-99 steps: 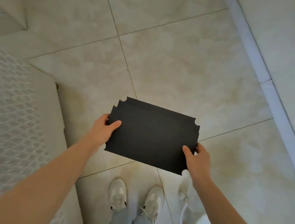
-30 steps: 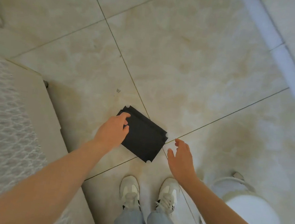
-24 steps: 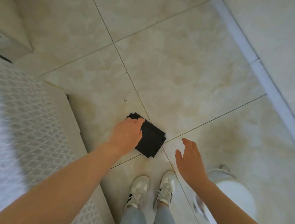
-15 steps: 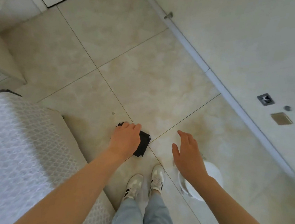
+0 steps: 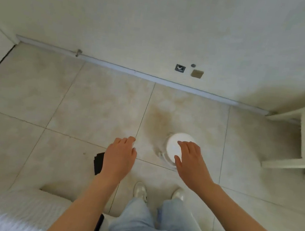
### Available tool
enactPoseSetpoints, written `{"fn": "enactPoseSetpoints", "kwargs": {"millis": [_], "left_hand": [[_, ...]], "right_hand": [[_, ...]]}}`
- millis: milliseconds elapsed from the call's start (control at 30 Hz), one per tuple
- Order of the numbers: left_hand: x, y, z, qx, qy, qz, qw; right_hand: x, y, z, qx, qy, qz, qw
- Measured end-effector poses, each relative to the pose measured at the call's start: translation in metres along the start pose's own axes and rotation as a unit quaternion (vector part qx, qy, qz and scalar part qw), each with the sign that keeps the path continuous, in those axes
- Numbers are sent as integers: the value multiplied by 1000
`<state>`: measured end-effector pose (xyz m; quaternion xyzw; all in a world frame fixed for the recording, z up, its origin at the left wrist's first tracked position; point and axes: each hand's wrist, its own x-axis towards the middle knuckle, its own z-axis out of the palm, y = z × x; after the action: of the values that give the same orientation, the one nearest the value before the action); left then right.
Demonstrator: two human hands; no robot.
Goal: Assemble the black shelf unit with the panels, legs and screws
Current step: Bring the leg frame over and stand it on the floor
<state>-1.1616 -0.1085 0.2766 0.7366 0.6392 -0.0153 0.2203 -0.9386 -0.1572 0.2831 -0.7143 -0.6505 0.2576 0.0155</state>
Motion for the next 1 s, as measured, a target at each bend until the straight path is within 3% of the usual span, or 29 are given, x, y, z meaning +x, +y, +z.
{"fn": "enactPoseSetpoints", "kwargs": {"millis": [367, 667, 1000], "left_hand": [[-19, 203, 54, 10, -66, 195, 979], [-38, 396, 129, 15, -116, 274, 955], [-28, 558, 174, 45, -152, 367, 917]], "right_hand": [[-143, 182, -23, 98, 80, 222, 967], [-250, 339, -43, 138, 131, 337, 922], [-293, 451, -74, 177, 178, 434, 865]]}}
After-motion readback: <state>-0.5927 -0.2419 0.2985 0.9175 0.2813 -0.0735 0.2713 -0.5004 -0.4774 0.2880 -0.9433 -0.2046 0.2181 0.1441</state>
